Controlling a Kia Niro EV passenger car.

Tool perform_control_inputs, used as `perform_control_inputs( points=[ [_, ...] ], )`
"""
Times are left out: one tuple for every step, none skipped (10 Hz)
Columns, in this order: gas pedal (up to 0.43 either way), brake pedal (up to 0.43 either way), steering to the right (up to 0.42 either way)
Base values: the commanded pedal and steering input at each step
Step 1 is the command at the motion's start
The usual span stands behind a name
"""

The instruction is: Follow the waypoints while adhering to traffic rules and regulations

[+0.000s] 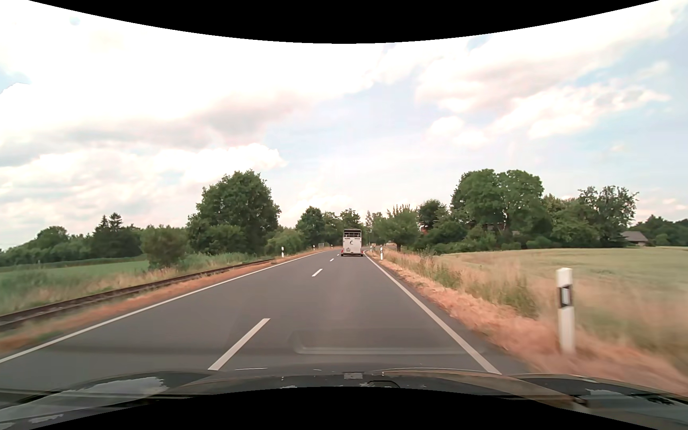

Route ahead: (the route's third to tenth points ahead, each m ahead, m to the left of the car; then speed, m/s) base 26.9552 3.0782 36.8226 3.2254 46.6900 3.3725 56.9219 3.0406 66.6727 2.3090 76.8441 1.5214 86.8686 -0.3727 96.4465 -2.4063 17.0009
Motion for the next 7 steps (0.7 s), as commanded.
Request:
perform_control_inputs(
  points=[
    [0.157,0.0,-0.001],
    [0.157,0.0,-0.002],
    [0.157,0.0,-0.001],
    [0.157,0.0,-0.002],
    [0.157,0.0,-0.002],
    [0.157,0.0,-0.002],
    [0.157,0.0,-0.003]
  ],
)
